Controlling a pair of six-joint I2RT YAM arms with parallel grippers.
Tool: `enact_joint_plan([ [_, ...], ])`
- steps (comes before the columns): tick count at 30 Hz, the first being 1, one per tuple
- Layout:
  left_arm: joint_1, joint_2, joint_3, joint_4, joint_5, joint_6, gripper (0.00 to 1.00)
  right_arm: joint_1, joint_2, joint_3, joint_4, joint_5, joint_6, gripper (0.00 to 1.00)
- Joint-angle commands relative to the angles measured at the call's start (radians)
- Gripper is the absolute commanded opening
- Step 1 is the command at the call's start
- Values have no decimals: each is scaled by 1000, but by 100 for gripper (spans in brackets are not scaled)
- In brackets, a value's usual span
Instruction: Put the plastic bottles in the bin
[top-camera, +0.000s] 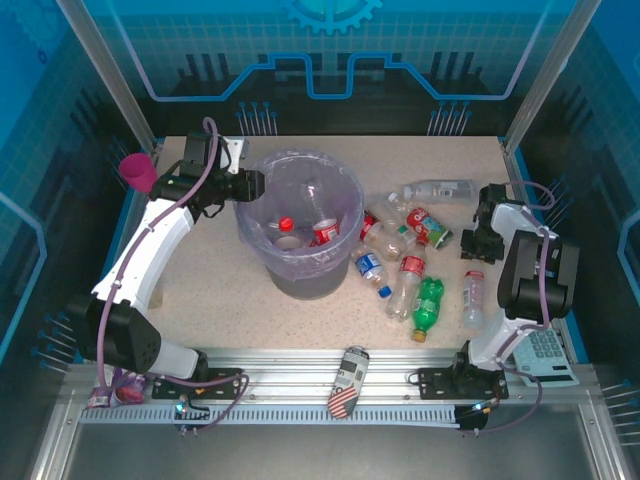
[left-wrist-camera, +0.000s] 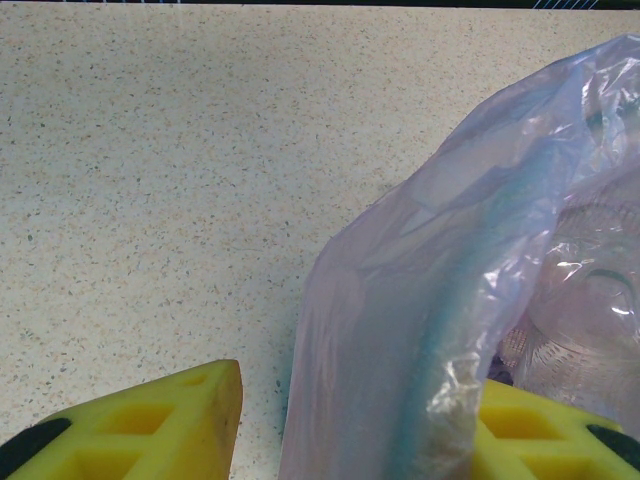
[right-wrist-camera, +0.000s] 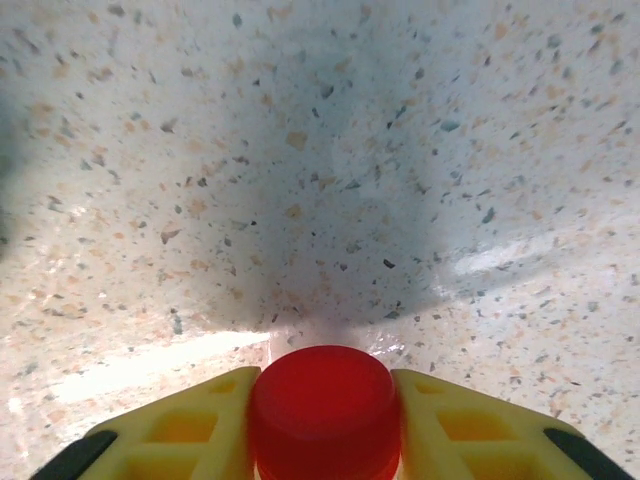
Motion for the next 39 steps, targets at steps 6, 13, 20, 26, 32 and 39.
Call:
enact_joint_plan([
  [6, -2, 40, -52, -71, -35, 8, 49, -13, -77, 66, -1, -39, -3, 32],
  [13, -2, 40, -51, -71, -33, 7, 49, -10, -232, 134, -41, -128, 4, 31],
  [20, -2, 50, -52, -70, -33, 7, 49, 11, -441, 178, -22, -260, 10, 31],
  [26, -2, 58, -52, -72, -32, 7, 48, 54, -572, 239, 27, -395, 87, 35],
  [32, -3, 66, -52, -72, -34, 7, 48, 188, -616, 310, 94, -440, 172, 34],
  [39, -6, 72, -53, -75, -36, 9, 48, 422, -596, 370, 264, -439, 236, 34],
])
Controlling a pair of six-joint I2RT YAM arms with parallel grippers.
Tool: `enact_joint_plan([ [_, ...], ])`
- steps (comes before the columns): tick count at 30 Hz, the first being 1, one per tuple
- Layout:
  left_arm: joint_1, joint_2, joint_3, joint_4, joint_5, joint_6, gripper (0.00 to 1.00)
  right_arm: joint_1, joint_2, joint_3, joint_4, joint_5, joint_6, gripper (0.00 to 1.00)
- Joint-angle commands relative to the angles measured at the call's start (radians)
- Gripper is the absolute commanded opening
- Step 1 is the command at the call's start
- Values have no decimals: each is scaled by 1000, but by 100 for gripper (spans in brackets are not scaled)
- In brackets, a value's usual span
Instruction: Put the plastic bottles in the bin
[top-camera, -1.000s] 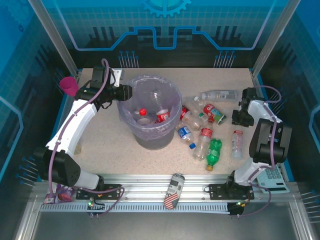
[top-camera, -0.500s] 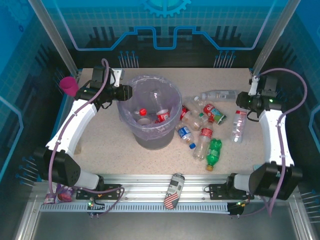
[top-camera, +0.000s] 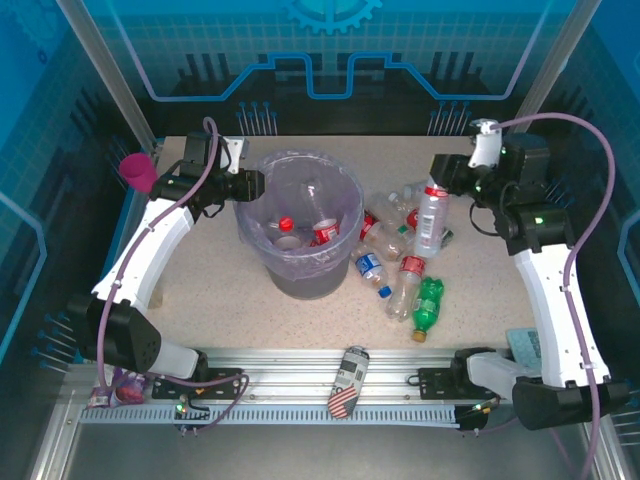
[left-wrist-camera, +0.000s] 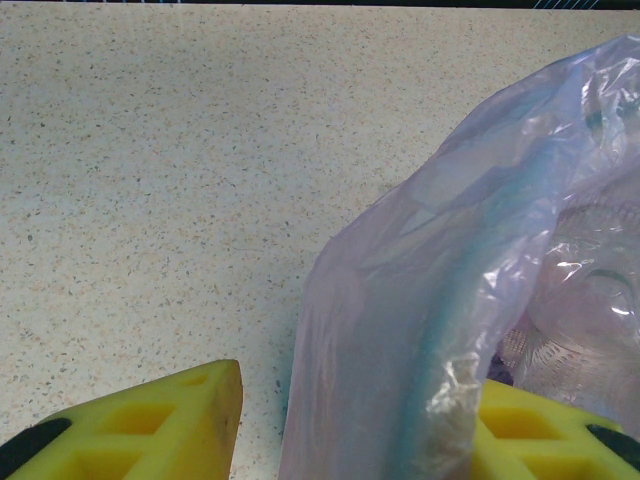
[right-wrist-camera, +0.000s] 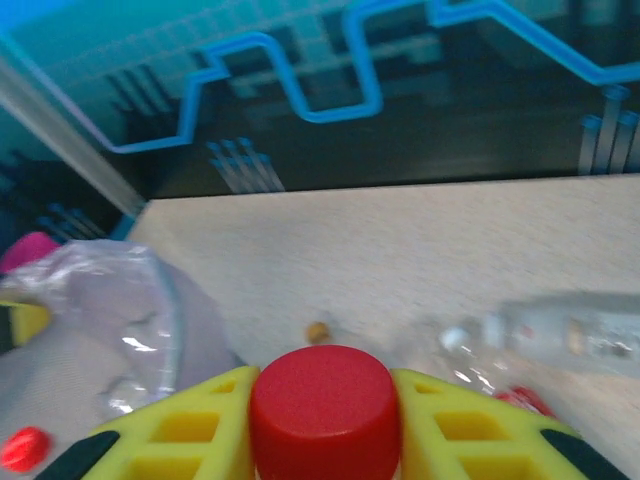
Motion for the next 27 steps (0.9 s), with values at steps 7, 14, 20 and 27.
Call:
enact_joint_plan([
  [7, -8, 67, -52, -75, -39, 11, 48, 278, 102, 175, 288, 6, 30, 35],
  [14, -8, 67, -52, -76, -40, 12, 48, 408, 267, 335, 339, -55, 17, 35],
  [20, -8, 69, -54, -77, -44, 13, 48, 487, 412, 425, 344, -121, 40, 35],
  [27, -8, 72, -54, -76, -47, 15, 48, 555, 532, 428, 303, -161, 50, 35],
])
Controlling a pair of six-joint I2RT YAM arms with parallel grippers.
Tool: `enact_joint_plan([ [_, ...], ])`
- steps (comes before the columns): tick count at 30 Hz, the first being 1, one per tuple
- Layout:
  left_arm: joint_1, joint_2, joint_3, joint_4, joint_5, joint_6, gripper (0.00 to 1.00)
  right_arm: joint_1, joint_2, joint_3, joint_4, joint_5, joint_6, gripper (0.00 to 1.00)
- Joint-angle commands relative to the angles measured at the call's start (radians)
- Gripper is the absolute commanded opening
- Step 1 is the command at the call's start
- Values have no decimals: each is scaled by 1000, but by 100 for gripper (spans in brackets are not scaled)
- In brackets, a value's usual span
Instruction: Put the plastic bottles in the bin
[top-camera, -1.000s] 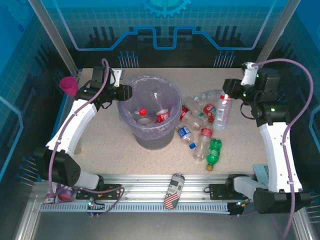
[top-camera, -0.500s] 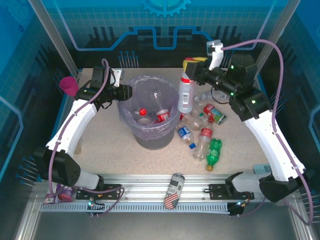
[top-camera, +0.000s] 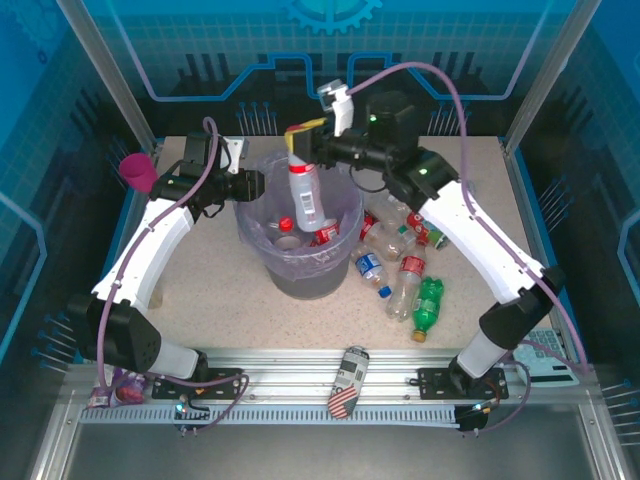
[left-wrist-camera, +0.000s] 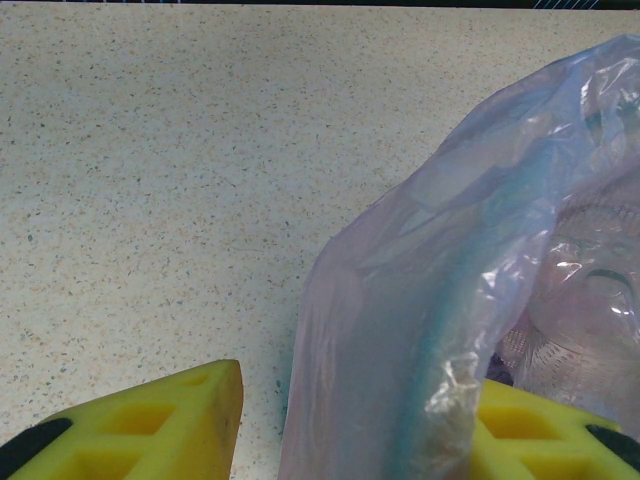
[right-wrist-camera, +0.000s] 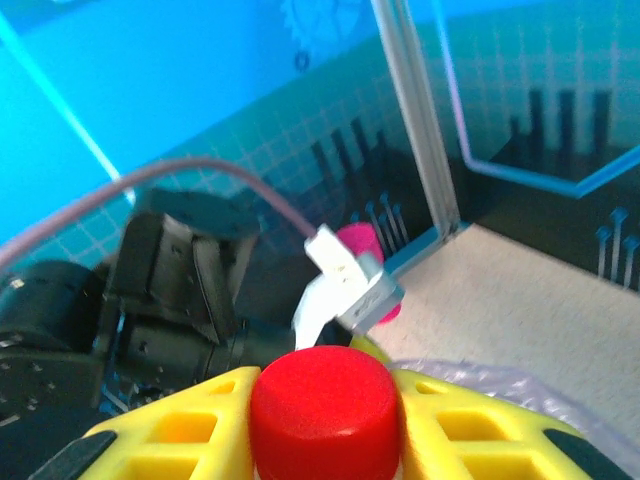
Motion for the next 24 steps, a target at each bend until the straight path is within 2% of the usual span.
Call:
enact_joint_plan([
  [1, -8, 71, -54, -77, -49, 15, 48, 26, 19, -10, 6, -39, 25, 35],
  [8, -8, 77, -54, -76, -46, 15, 48, 47, 32, -135, 19, -71, 37, 35],
  [16, -8, 77, -55, -75, -49, 17, 48, 56, 50, -214, -40, -91, -85, 35],
  [24, -8, 83, -55, -76, -49, 16, 48, 64, 43, -347, 26, -69, -173, 35],
])
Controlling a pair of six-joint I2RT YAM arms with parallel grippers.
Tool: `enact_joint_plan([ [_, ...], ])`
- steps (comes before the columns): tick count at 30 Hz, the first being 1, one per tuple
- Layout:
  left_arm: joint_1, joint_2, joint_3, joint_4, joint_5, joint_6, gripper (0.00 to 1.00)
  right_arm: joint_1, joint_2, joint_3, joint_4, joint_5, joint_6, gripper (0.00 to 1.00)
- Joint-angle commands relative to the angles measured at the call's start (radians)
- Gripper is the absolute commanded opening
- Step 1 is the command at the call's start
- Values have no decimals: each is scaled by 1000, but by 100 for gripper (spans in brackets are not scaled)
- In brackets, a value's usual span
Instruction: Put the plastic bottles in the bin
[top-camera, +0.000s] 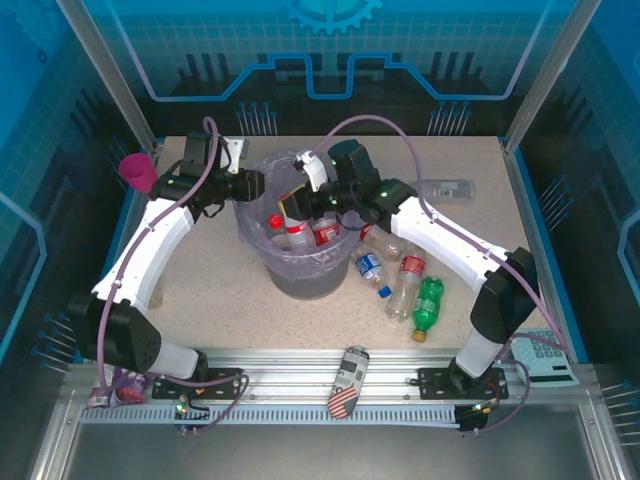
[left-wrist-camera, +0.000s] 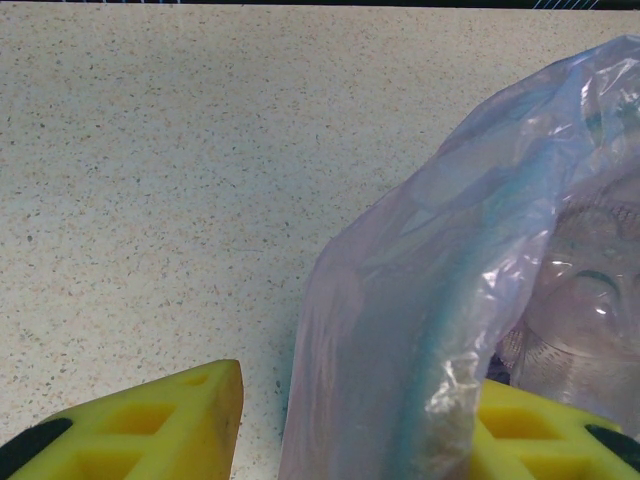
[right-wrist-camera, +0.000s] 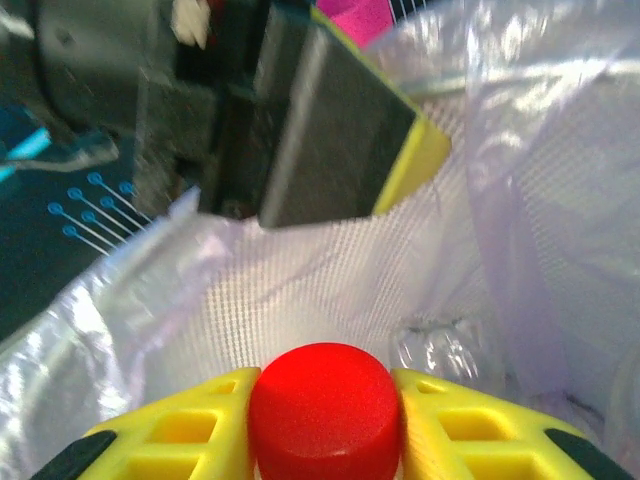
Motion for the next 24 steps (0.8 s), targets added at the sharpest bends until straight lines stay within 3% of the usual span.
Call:
enact_joint_plan([
  [1, -8, 81, -56, -76, -51, 17, 48, 18, 8, -41, 41, -14, -43, 35],
  [15, -9, 75, -55, -77, -51, 17, 48, 53, 90, -92, 21, -9, -68, 39],
  [20, -9, 75, -54, -77, -51, 18, 48, 61, 87, -101, 13, 15, -78, 46],
  [24, -10, 75, -54, -77, -51, 18, 48, 61, 71, -97, 26, 6, -68, 60],
])
